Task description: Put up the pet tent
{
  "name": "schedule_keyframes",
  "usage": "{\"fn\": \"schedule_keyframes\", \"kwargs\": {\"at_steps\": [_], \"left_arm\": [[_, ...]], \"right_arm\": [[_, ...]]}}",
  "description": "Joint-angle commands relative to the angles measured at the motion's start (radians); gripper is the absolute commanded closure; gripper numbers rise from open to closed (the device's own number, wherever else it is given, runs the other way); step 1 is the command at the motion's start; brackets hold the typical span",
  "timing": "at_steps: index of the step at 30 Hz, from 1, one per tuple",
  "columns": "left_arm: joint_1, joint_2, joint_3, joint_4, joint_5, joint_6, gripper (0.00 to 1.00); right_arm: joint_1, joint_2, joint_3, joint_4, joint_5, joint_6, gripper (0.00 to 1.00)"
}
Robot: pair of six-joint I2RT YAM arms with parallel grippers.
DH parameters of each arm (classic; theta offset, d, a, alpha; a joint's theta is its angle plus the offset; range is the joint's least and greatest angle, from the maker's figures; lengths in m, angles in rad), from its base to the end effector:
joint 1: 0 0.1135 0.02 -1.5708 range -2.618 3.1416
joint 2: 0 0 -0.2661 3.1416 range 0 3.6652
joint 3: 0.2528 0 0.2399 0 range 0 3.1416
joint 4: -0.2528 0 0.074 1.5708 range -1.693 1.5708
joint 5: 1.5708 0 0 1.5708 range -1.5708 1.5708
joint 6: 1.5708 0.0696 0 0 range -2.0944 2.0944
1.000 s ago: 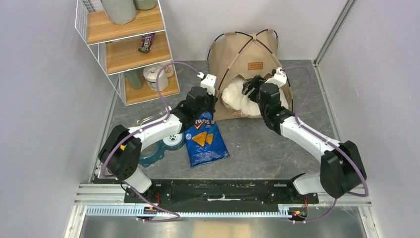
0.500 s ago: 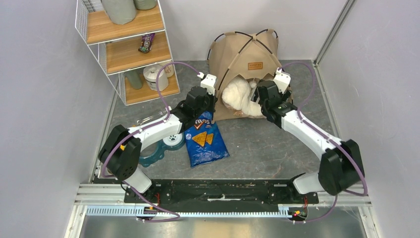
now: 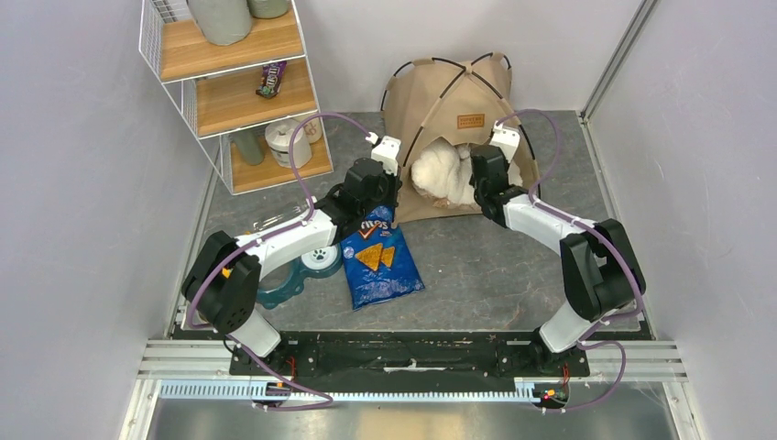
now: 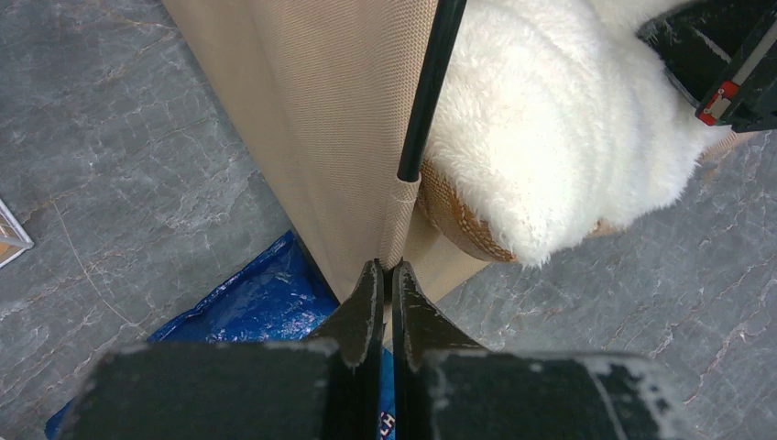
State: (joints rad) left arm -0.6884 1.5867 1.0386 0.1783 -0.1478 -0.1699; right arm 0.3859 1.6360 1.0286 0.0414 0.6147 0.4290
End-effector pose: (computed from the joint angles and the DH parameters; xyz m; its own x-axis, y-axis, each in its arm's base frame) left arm 0.3053 -0.2379 0.2581 -0.3634 0.0824 -0.9280 0.4676 0.8776 -0.1052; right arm 0.3605 0.1031 0.2256 -0.3921 0.2075 -0.8962 0.3372 0.9389 0.0699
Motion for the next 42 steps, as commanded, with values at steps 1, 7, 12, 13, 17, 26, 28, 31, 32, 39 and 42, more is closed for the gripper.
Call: {"fn": "schedule_keyframes", "kwargs": {"at_steps": [1, 7, 12, 13, 17, 26, 28, 31, 32, 39, 42], "left_arm": [[0.008, -0.027, 0.041, -0.022, -0.004, -0.001, 0.98], [0.010, -0.018, 0.048, -0.025, 0.009, 0.001, 0.98], [0.010, -0.016, 0.052, -0.026, 0.015, 0.001, 0.98], [0.010, -0.017, 0.054, -0.028, 0.015, 0.001, 0.98], [0.011, -0.017, 0.052, -0.028, 0.015, 0.003, 0.98], [0.015, -0.008, 0.054, -0.028, 0.016, -0.006, 0.98], [0.015, -0.010, 0.054, -0.028, 0.016, -0.006, 0.98], [0.014, -0.010, 0.055, -0.028, 0.017, -0.010, 0.98], [0.015, -0.008, 0.057, -0.028, 0.020, -0.011, 0.98], [0.015, -0.008, 0.057, -0.028, 0.022, -0.010, 0.98], [0.015, -0.004, 0.058, -0.028, 0.025, -0.010, 0.98]], "right_arm": [[-0.004, -0.005, -0.082, 0.450, -0.137, -0.203, 1.00], [-0.005, 0.060, -0.114, 0.729, -0.207, -0.337, 1.00], [-0.009, 0.133, -0.078, 0.749, -0.066, -0.316, 1.00], [-0.009, 0.141, -0.073, 0.725, -0.032, -0.295, 1.00], [-0.008, 0.114, -0.083, 0.572, 0.050, -0.179, 0.76], [-0.008, -0.135, -0.128, 0.202, -0.013, -0.007, 0.29], [-0.008, -0.203, -0.116, 0.092, -0.035, 0.018, 0.24], [-0.007, -0.276, -0.109, -0.033, -0.108, 0.049, 0.22], [-0.007, -0.300, -0.115, -0.060, -0.143, 0.052, 0.22], [0.044, -0.303, -0.189, -0.014, -0.392, 0.073, 0.32], [0.104, -0.228, -0.191, 0.060, -0.379, 0.074, 0.34]]}}
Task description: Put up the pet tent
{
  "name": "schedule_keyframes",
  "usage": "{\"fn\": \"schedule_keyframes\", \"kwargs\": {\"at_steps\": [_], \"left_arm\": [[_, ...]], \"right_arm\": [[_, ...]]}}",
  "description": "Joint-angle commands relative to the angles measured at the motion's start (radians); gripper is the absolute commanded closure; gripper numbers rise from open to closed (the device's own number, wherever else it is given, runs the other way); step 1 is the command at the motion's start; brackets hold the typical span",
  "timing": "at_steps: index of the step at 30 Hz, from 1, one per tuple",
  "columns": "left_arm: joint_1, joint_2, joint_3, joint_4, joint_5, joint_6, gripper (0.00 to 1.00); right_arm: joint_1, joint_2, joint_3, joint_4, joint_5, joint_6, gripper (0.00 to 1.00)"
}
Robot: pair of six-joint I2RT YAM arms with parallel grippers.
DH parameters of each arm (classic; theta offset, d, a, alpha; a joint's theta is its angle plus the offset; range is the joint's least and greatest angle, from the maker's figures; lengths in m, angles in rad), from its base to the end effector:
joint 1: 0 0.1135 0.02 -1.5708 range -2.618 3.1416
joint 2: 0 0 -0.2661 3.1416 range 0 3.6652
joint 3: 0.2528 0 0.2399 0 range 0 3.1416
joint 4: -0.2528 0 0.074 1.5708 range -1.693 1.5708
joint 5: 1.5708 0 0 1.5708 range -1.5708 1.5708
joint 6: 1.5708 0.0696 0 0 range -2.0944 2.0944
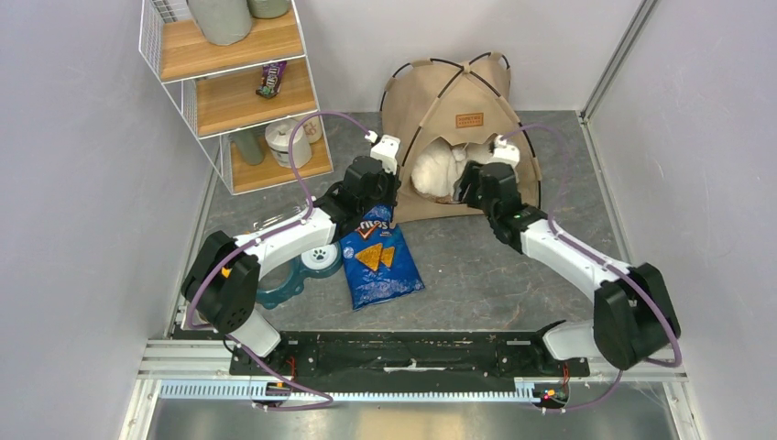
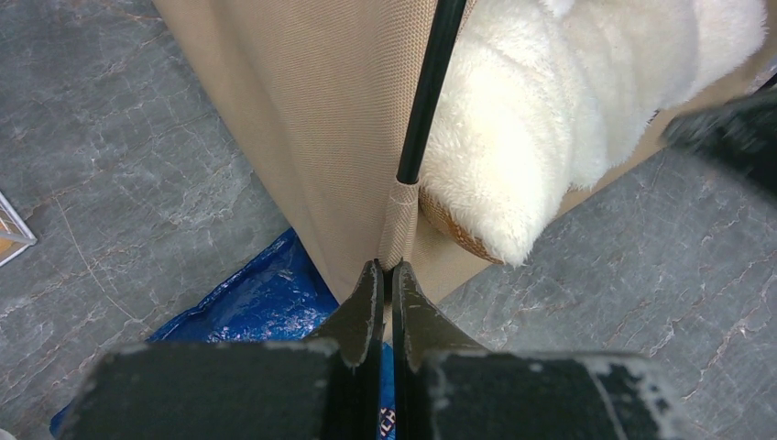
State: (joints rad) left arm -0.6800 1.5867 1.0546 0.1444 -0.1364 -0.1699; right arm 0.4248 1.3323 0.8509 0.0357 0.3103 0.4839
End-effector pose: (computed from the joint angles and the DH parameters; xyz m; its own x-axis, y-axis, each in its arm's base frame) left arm 0.3070 -0.2361 0.2594 -0.3785 0.0907 -0.9211 0.4678 0.8775 -0.1059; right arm 0.2979 0.1114 0.2572 -0.4135 0.2992 -0.8600 0.0576 0.9512 0.3033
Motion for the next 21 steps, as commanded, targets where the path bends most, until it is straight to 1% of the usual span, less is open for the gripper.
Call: {"fn": "schedule_keyframes", "kwargs": {"at_steps": [1, 3, 9, 14, 17, 19, 21], "left_arm": [[0.006, -0.004, 0.044, 0.006, 0.013, -0.010, 0.98], [0.007, -0.004, 0.045, 0.000, 0.016, -0.008, 0.98], [0.006, -0.016, 0.045, -0.021, 0.013, -0.004, 0.98], [0.008, -0.027, 0.042, -0.029, 0.011, -0.002, 0.98], [0.008, -0.026, 0.047, -0.034, 0.009, 0.000, 0.98], [0.008, -0.028, 0.048, -0.035, 0.007, 0.002, 0.98], [0.008, -0.030, 0.048, -0.035, 0.004, 0.003, 0.98]], "right_arm": [[0.076, 0.104, -0.010, 0.100, -0.063, 0.020, 0.34], [0.092, 0.170, 0.015, 0.158, -0.025, 0.037, 0.31], [0.116, 0.403, 0.170, 0.306, 0.133, 0.067, 0.31], [0.131, 0.547, 0.235, 0.466, 0.240, 0.079, 0.30], [0.139, 0.581, 0.245, 0.483, 0.247, 0.076, 0.29], [0.145, 0.561, 0.211, 0.471, 0.258, 0.081, 0.27], [0.146, 0.506, 0.149, 0.457, 0.262, 0.097, 0.24]]}}
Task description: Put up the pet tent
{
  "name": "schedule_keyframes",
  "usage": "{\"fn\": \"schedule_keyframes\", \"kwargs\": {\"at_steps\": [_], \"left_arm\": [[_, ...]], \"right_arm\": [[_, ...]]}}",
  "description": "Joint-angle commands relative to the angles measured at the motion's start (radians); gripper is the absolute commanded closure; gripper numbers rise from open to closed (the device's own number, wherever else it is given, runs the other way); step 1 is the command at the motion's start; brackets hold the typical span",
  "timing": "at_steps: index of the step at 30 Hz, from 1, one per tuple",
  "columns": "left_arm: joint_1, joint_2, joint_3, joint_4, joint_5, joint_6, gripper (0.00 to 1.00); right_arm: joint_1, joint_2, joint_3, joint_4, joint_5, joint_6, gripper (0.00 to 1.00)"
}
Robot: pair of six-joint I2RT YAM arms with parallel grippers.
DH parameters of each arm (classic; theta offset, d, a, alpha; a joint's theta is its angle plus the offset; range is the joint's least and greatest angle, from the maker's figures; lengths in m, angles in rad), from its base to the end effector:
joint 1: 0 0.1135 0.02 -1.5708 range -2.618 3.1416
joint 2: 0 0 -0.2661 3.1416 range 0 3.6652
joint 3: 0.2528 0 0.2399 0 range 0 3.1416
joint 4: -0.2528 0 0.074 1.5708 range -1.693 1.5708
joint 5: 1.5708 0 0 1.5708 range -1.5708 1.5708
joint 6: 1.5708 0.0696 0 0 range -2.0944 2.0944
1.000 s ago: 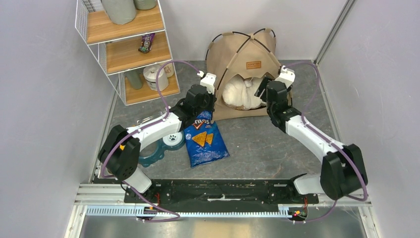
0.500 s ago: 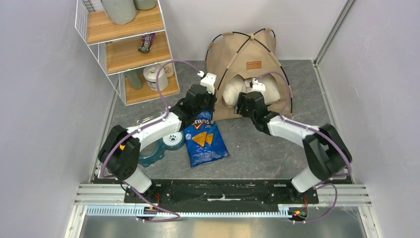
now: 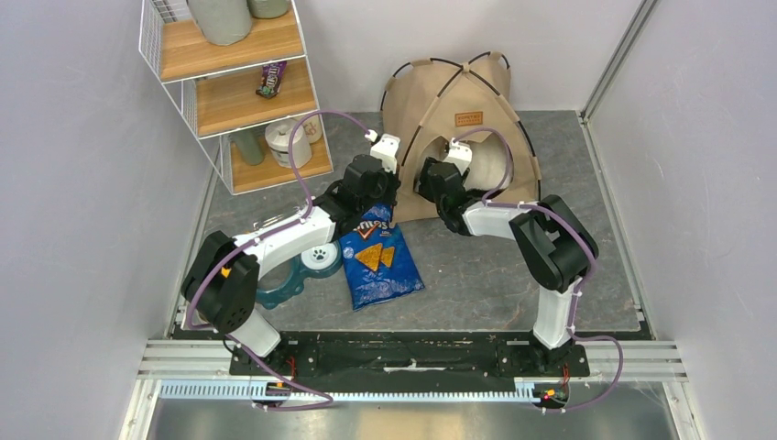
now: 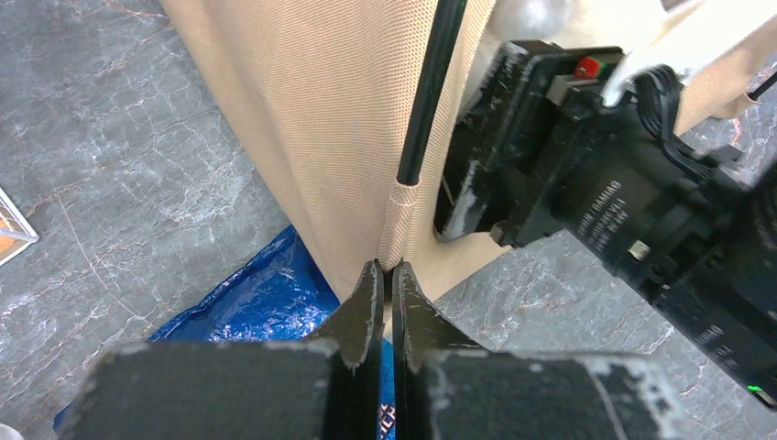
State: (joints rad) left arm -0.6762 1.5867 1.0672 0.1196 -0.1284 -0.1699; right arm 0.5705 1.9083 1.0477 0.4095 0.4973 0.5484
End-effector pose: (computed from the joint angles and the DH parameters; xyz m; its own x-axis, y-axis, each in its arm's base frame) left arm 0.3077 -0.2355 0.2607 -0.3887 0.0969 -0.9163 0.4697 0.8763 -0.1066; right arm 0.3771 0.2025 0.1687 -0.3722 0.3056 -0.8764 0.0946 0.9518 0.2917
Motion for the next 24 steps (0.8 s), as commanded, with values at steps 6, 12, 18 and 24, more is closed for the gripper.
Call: {"fn": "schedule_keyframes", "kwargs": {"at_steps": [6, 12, 18, 24], "left_arm": [[0.006, -0.036, 0.042, -0.009, -0.009, 0.000, 0.93], [0.006, -0.049, 0.032, 0.017, -0.010, -0.006, 0.65], [0.006, -0.035, 0.023, 0.067, -0.009, 0.027, 0.45], [0.005, 0.013, 0.065, 0.116, 0.075, 0.081, 0.48]], "right_arm": [[0.002, -0.381, -0.155, -0.185, 0.043, 0.044, 0.18], [-0.004, -0.621, -0.133, -0.477, 0.080, -0.009, 0.14], [-0.062, -0.698, -0.014, -0.634, 0.172, -0.154, 0.07], [-0.156, -0.740, 0.083, -0.694, 0.048, -0.240, 0.05]]}}
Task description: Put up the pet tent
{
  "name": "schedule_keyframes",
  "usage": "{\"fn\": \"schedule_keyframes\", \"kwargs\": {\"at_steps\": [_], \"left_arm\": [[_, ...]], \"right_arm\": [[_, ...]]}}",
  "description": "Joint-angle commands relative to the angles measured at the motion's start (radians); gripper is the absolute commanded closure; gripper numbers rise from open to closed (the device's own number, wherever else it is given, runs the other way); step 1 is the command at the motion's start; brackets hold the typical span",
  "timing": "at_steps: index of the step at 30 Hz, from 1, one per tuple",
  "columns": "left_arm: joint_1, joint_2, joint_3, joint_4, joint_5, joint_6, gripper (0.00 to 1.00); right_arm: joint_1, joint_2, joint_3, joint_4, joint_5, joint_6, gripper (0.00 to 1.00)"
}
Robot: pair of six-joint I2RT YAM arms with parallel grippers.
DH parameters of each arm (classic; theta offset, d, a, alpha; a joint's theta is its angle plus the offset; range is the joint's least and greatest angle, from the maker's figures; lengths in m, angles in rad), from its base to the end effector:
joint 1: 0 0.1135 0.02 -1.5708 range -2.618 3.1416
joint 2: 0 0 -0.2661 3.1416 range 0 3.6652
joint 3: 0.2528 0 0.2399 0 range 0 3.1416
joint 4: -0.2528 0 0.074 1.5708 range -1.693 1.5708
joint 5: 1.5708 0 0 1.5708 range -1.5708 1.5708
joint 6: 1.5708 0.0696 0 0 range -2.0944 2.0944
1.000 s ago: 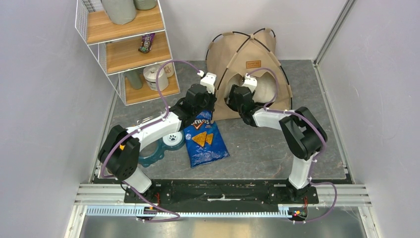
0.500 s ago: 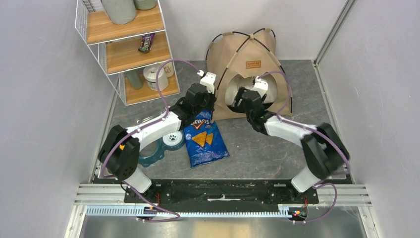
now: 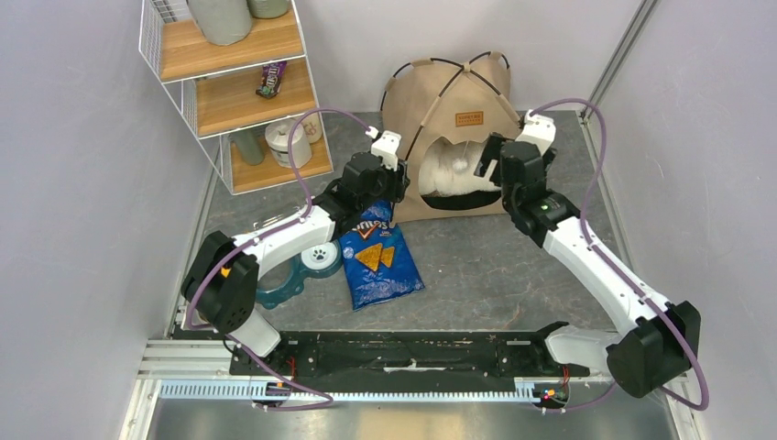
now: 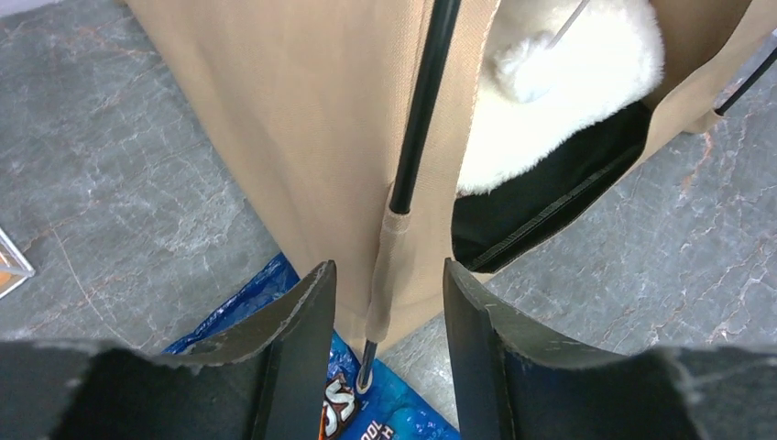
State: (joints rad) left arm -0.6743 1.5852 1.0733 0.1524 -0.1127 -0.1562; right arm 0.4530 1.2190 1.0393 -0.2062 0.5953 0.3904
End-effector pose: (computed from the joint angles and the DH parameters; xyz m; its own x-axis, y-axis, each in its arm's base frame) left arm 0.3093 -0.2372 0.2677 -0.3552 0.0860 -0.9308 0.4889 0.8658 -0.1065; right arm 0.2774 0.0916 0.3313 -0.2731 0.2175 -0.9371 0.2257 0.9614 0.1574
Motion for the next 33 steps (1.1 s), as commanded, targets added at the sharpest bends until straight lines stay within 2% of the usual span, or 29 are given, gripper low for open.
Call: {"fn": "schedule_keyframes", "kwargs": {"at_steps": [1, 3, 5, 9, 16, 21, 26, 29, 31, 33], "left_arm": [[0.004, 0.027, 0.073, 0.084, 0.083, 0.081, 0.51], [0.004, 0.053, 0.098, 0.093, 0.121, 0.099, 0.58], [0.004, 0.081, 0.125, 0.097, 0.188, 0.122, 0.69], [0.004, 0.127, 0.175, 0.103, 0.343, 0.152, 0.98], [0.003, 0.218, 0.258, 0.149, 0.665, 0.155, 0.98], [-0.009, 0.279, 0.320, 0.204, 0.864, 0.093, 0.98], [-0.040, 0.318, 0.364, 0.202, 0.937, 0.086, 0.98], [-0.044, 0.349, 0.393, 0.200, 0.929, 0.077, 0.98], [-0.044, 0.372, 0.419, 0.187, 0.897, 0.076, 0.98], [-0.044, 0.387, 0.445, 0.158, 0.807, 0.078, 0.98]], "right_arm": [[-0.041, -0.059, 0.104, -0.093, -0.062, -0.082, 0.05], [-0.040, -0.080, 0.125, -0.127, -0.086, -0.078, 0.05], [-0.041, -0.105, 0.141, -0.160, -0.099, -0.065, 0.06], [-0.040, -0.153, 0.174, -0.241, -0.108, -0.051, 0.06], [-0.041, -0.245, 0.195, -0.317, -0.122, -0.030, 0.07], [-0.042, -0.289, 0.209, -0.372, -0.109, -0.022, 0.07], [-0.040, -0.309, 0.213, -0.406, -0.121, -0.007, 0.08], [-0.041, -0.290, 0.213, -0.404, -0.147, 0.002, 0.08], [-0.041, -0.267, 0.208, -0.394, -0.155, 0.005, 0.08], [-0.042, -0.236, 0.204, -0.368, -0.179, 0.012, 0.08]]}}
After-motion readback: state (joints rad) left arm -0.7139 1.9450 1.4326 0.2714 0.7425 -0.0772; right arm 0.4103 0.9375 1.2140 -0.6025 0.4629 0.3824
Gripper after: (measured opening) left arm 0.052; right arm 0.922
